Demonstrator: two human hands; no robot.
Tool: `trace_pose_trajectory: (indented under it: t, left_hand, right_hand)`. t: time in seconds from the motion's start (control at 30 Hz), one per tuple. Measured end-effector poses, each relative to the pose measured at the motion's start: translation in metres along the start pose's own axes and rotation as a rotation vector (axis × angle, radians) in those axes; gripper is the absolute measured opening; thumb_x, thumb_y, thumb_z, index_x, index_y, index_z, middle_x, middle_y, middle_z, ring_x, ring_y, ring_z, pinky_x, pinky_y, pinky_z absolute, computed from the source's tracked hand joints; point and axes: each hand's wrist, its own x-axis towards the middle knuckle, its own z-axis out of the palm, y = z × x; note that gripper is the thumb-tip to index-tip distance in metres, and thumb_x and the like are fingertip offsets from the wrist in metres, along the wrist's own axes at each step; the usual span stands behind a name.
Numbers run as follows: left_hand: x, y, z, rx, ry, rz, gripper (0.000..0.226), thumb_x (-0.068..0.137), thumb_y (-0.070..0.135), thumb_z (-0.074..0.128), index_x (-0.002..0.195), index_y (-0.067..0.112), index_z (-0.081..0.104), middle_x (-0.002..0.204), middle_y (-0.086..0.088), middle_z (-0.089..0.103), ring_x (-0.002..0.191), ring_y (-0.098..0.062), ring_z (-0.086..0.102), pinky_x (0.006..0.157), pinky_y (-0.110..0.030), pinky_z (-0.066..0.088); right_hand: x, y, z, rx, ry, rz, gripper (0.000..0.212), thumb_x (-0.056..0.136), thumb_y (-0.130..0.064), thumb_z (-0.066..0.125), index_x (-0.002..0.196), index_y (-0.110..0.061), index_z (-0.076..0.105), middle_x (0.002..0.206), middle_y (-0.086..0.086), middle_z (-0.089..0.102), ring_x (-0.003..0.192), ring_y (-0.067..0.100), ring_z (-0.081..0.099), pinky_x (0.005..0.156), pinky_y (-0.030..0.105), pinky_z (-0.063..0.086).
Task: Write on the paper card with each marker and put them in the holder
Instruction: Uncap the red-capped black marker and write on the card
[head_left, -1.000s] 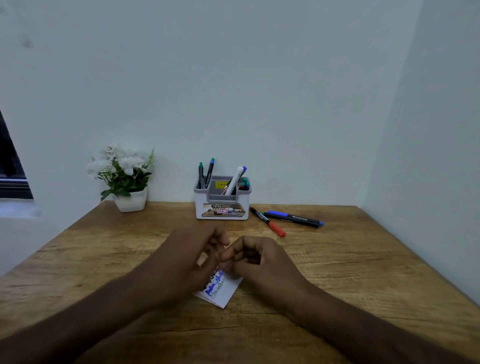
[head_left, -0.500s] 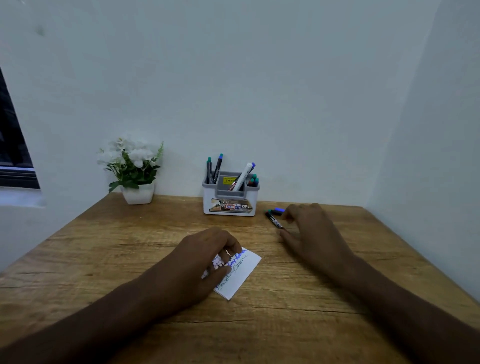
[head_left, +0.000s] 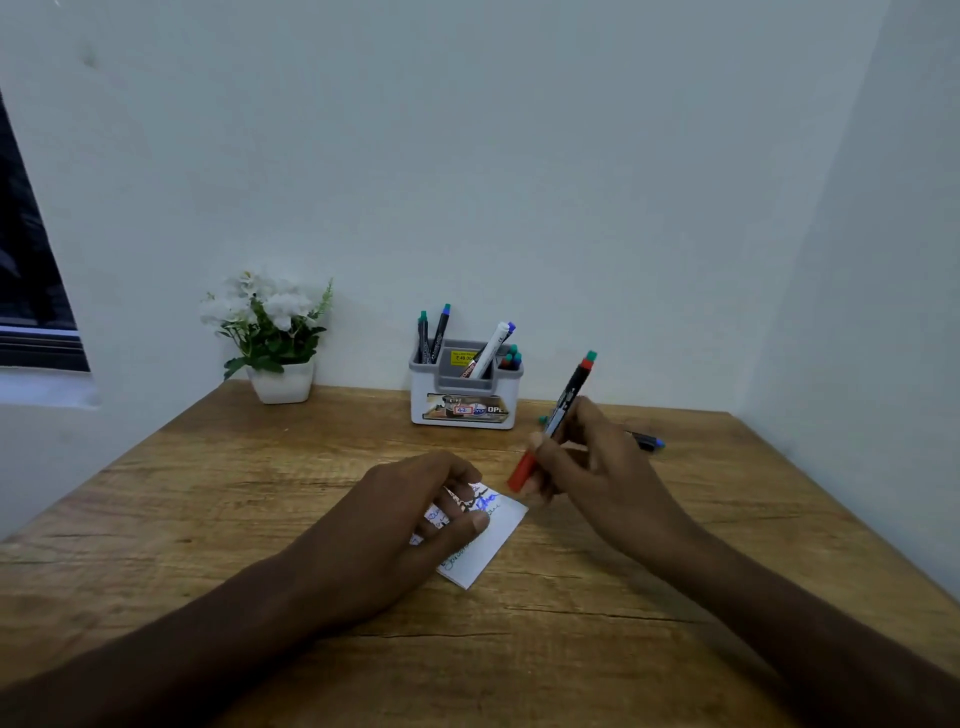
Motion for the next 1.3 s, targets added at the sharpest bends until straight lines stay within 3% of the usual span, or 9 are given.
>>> trace_pose_trajectory:
  t: [0.1, 0.3, 0.4, 0.5, 0.67, 0.83, 0.97, 1.17, 1.3]
  left_hand:
    - [-0.001, 0.009, -0.002, 0.013, -0.031, -0.002, 0.053, 0.094, 0.078, 0.029, 0.131, 0.048, 0.051, 0.11, 0.034, 0.06, 0.107, 0.01, 0.057, 0.075, -0.01, 0.047]
    - [0.004, 0.016, -0.005, 0.196, -0.07, -0.053, 0.019, 0.107, 0.052, 0.033, 0.108, 0.043, 0.049, 0.086, 0.023, 0.056, 0.077, 0.005, 0.055, 0.065, -0.014, 0.037]
    - [0.007, 0.014, -0.005, 0.181, -0.048, -0.076, 0.012, 0.111, 0.039, 0.039, 0.1, 0.045, 0.036, 0.088, 0.023, 0.054, 0.077, 0.005, 0.055, 0.066, -0.013, 0.038]
    - [0.008, 0.009, -0.001, 0.161, -0.05, -0.101, 0.006, 0.111, 0.033, 0.04, 0.116, 0.036, 0.038, 0.106, 0.017, 0.054, 0.084, 0.0, 0.051, 0.07, -0.012, 0.037]
    - [0.003, 0.004, -0.003, 0.082, -0.061, -0.082, 0.023, 0.101, 0.059, 0.018, 0.105, 0.048, 0.038, 0.098, 0.023, 0.056, 0.1, 0.011, 0.052, 0.073, -0.012, 0.041]
    - [0.002, -0.001, -0.002, 0.156, -0.004, 0.015, 0.033, 0.094, 0.074, 0.003, 0.106, 0.056, 0.028, 0.069, 0.015, 0.056, 0.083, 0.003, 0.057, 0.055, -0.019, 0.035]
    - [0.002, -0.003, 0.0, 0.232, 0.045, -0.013, 0.048, 0.091, 0.077, 0.0, 0.126, 0.059, 0.028, 0.066, 0.015, 0.055, 0.064, -0.003, 0.055, 0.053, -0.018, 0.033]
    - [0.003, -0.022, -0.021, 0.295, -0.075, 0.05, 0.058, 0.09, 0.087, 0.014, 0.138, 0.061, 0.033, 0.071, 0.019, 0.058, 0.077, 0.004, 0.057, 0.055, -0.018, 0.034]
    - [0.001, -0.033, -0.027, 0.402, -0.207, 0.079, 0.048, 0.094, 0.079, 0.026, 0.14, 0.066, 0.03, 0.076, 0.027, 0.058, 0.074, 0.007, 0.055, 0.055, -0.02, 0.031]
  right_hand:
    - [-0.009, -0.004, 0.018, 0.252, -0.1, 0.059, 0.014, 0.097, -0.018, 0.077, 0.109, -0.018, 0.069, 0.099, -0.001, 0.08, 0.09, 0.019, 0.082, 0.079, 0.033, 0.066]
    - [-0.016, -0.002, 0.033, 0.316, -0.147, 0.189, 0.015, 0.096, -0.042, 0.076, 0.107, -0.035, 0.083, 0.107, -0.005, 0.083, 0.103, 0.011, 0.076, 0.092, 0.036, 0.061]
    - [-0.016, -0.006, 0.034, 0.404, -0.215, 0.256, 0.029, 0.09, -0.06, 0.068, 0.107, -0.042, 0.083, 0.113, -0.006, 0.083, 0.111, 0.011, 0.075, 0.103, 0.034, 0.059]
    - [-0.015, -0.01, 0.038, 0.411, -0.239, 0.29, 0.026, 0.085, -0.066, 0.064, 0.097, -0.052, 0.082, 0.11, -0.013, 0.083, 0.107, 0.004, 0.075, 0.108, 0.035, 0.057]
    - [-0.014, -0.01, 0.04, 0.451, -0.201, 0.331, 0.048, 0.08, -0.07, 0.064, 0.109, -0.036, 0.081, 0.115, -0.004, 0.082, 0.118, 0.018, 0.072, 0.114, 0.046, 0.053]
    - [-0.016, -0.012, 0.038, 0.546, -0.184, 0.365, 0.048, 0.084, -0.062, 0.064, 0.116, -0.03, 0.08, 0.122, 0.006, 0.08, 0.128, 0.029, 0.068, 0.118, 0.046, 0.05]
    - [-0.017, -0.016, 0.037, 0.568, -0.163, 0.39, 0.044, 0.086, -0.059, 0.063, 0.114, -0.031, 0.081, 0.122, 0.008, 0.08, 0.13, 0.031, 0.066, 0.118, 0.045, 0.05]
    - [-0.016, -0.021, 0.034, 0.611, -0.16, 0.419, 0.036, 0.086, -0.062, 0.059, 0.105, -0.043, 0.083, 0.119, 0.008, 0.081, 0.119, 0.02, 0.07, 0.115, 0.041, 0.053]
    - [-0.017, -0.019, 0.032, 0.711, -0.089, 0.433, 0.041, 0.089, -0.056, 0.059, 0.104, -0.028, 0.085, 0.102, 0.01, 0.08, 0.093, 0.016, 0.074, 0.092, 0.033, 0.062]
